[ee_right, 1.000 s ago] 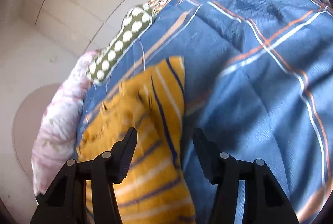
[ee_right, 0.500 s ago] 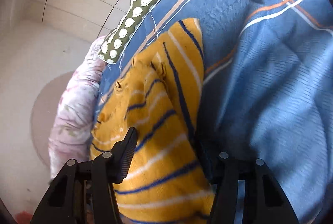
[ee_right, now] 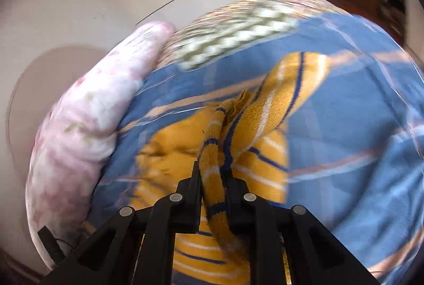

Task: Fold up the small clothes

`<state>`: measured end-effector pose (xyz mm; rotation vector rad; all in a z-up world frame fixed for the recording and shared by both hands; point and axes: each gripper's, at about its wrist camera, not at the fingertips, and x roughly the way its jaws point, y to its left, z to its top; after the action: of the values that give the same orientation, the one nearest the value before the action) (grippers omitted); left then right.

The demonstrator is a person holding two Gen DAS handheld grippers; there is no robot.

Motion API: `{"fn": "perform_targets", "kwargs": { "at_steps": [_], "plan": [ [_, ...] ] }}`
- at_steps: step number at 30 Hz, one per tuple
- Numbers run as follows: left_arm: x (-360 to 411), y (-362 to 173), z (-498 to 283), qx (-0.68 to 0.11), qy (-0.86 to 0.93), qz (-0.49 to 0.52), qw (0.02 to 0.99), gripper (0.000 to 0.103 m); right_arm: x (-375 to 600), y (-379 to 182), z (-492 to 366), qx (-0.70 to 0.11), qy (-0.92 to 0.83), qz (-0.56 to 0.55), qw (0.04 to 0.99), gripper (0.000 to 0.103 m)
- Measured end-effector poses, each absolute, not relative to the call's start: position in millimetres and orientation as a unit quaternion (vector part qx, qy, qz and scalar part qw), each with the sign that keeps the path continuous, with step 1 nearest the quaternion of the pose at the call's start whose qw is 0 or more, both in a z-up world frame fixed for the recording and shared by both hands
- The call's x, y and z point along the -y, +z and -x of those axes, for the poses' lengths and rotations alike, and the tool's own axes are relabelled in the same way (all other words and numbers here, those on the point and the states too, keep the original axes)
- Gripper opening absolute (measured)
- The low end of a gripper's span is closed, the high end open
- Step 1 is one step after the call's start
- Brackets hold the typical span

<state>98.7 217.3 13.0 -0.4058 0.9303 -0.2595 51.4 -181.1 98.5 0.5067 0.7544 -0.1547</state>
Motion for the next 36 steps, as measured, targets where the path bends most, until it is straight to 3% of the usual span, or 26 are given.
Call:
{"fn": "perform_targets", "kwargs": {
  "at_steps": [9, 13, 17, 22, 26, 28, 30, 36],
  "plan": [
    [-241, 9, -105, -0.442, -0.115, 0.211, 0.864, 0.077, 58, 17, -149, -0.472, -0.055, -0.126, 0.871, 0.014],
    [-239, 7, -109, -0.447, -0.118, 0.214, 0.861, 0.077, 57, 21, -151, -0.473, -0.05, -0.119, 0.871, 0.018],
    [-234, 7, -111, -0.447, -0.117, 0.212, 0.861, 0.077, 46, 37, -145, -0.462, 0.002, -0.126, 0.878, 0.032],
    [-231, 6, -114, -0.449, -0.111, 0.216, 0.86, 0.077, 37, 42, -143, -0.468, 0.129, -0.223, 0.845, 0.033],
    [-220, 9, -116, -0.448, -0.123, 0.212, 0.86, 0.077, 63, 66, -114, -0.421, 0.112, -0.237, 0.869, 0.033],
    [-212, 10, -116, -0.447, -0.125, 0.201, 0.862, 0.077, 81, 70, -101, -0.411, 0.076, -0.231, 0.878, 0.03],
    [-207, 10, -117, -0.451, -0.13, 0.203, 0.859, 0.077, 96, 67, -95, -0.409, 0.046, -0.221, 0.884, 0.016],
    [-209, 10, -119, -0.448, -0.124, 0.207, 0.861, 0.077, 83, -3, -112, -0.496, 0.06, -0.256, 0.828, 0.008]
  ]
}}
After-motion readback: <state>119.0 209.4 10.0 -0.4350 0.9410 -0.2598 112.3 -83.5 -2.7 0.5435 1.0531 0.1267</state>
